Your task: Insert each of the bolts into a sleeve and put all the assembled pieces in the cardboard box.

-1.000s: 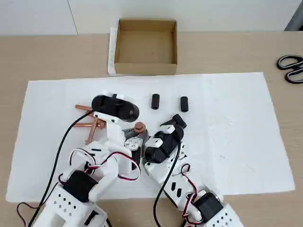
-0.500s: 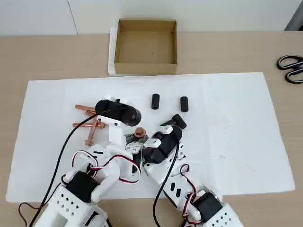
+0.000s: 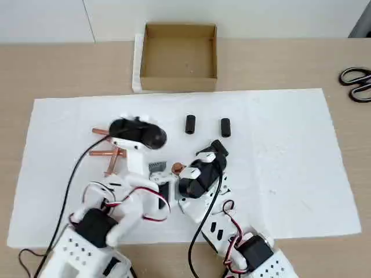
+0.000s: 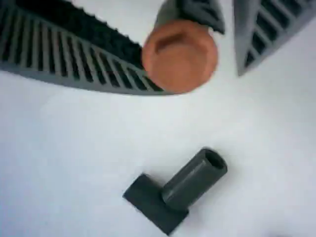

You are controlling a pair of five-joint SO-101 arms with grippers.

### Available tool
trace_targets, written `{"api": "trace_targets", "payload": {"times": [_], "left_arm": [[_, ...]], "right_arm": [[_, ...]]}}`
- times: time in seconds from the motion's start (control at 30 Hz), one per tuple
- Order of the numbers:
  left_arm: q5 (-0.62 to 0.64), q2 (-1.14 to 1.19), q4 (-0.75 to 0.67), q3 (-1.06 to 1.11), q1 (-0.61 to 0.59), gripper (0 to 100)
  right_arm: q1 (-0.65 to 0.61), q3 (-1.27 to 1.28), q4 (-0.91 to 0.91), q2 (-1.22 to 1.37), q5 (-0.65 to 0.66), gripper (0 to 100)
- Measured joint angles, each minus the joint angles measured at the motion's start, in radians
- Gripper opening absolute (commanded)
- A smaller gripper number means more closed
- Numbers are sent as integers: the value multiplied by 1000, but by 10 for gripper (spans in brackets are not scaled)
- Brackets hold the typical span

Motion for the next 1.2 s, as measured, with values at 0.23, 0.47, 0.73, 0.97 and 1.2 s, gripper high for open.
{"api": "trace_targets", "payload": {"times": [0.23,0.47,0.73,0.97,1.2], "left_arm": [[-2,0,11,-107,-146,324],[2,0,35,-115,-330,324],[2,0,218,-115,-585,324],[2,0,241,-115,-640,324],[2,0,241,-115,-640,324]], "right_arm": [[41,2,0,0,0,3],[112,2,0,0,0,3],[276,-155,57,61,0,3],[365,-566,-52,537,57,3],[422,-1066,-468,1260,66,3]]}}
